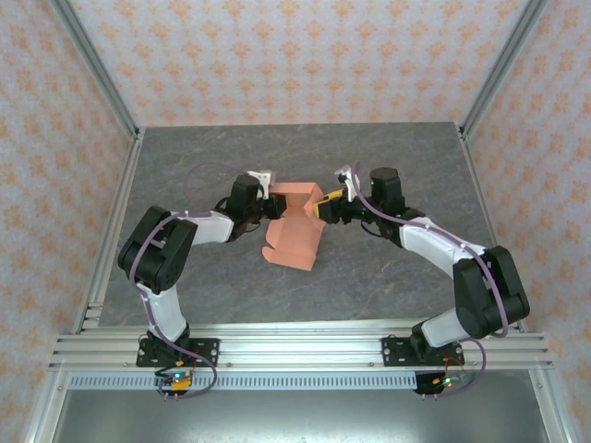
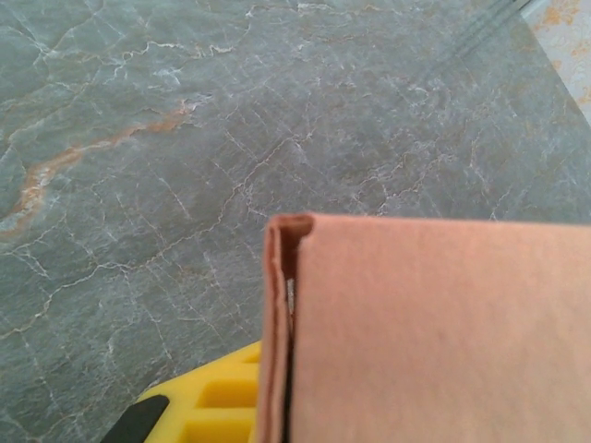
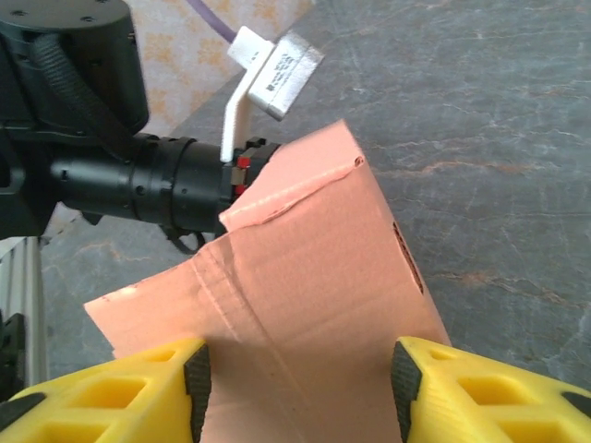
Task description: Fold the paper box
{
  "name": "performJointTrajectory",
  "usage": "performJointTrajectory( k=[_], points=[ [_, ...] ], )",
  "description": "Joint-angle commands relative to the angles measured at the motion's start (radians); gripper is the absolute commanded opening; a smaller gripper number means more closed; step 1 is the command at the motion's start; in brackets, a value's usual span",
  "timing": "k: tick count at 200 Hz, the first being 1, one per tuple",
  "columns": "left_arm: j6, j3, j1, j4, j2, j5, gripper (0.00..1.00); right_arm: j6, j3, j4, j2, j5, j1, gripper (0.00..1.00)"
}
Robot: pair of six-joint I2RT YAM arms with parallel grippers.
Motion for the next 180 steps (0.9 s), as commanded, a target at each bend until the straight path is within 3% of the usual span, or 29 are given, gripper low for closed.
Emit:
performJointTrajectory(
  k=[1, 34, 79, 132, 165, 180],
  points=[
    [-0.023, 0.019, -0.006, 0.012, -0.001, 0.033, 0.0, -0.043, 0.003, 0.039, 0.01, 0.106, 0.025, 0.53],
    [-0.006, 0.013, -0.006, -0.002, 0.0, 0.024, 0.0, -0.075, -0.015, 0.072, -0.004, 0.194, 0.043, 0.55],
    [0.063, 0.02, -0.005, -0.048, 0.003, 0.008, 0.0, -0.273, 0.047, -0.14, 0.002, 0.24, 0.043, 0.6],
    [0.054, 0.016, -0.001, -0.032, 0.015, 0.014, 0.0, -0.519, 0.014, -0.173, -0.001, 0.242, 0.043, 0.65],
    [0.041, 0.025, -0.001, -0.03, 0.027, 0.023, 0.0, -0.593, 0.041, -0.207, 0.043, 0.163, 0.042, 0.66],
    [0.055, 0.027, -0.002, -0.04, 0.028, 0.008, 0.0, -0.551, 0.052, -0.155, 0.077, 0.158, 0.043, 0.68]
  ],
)
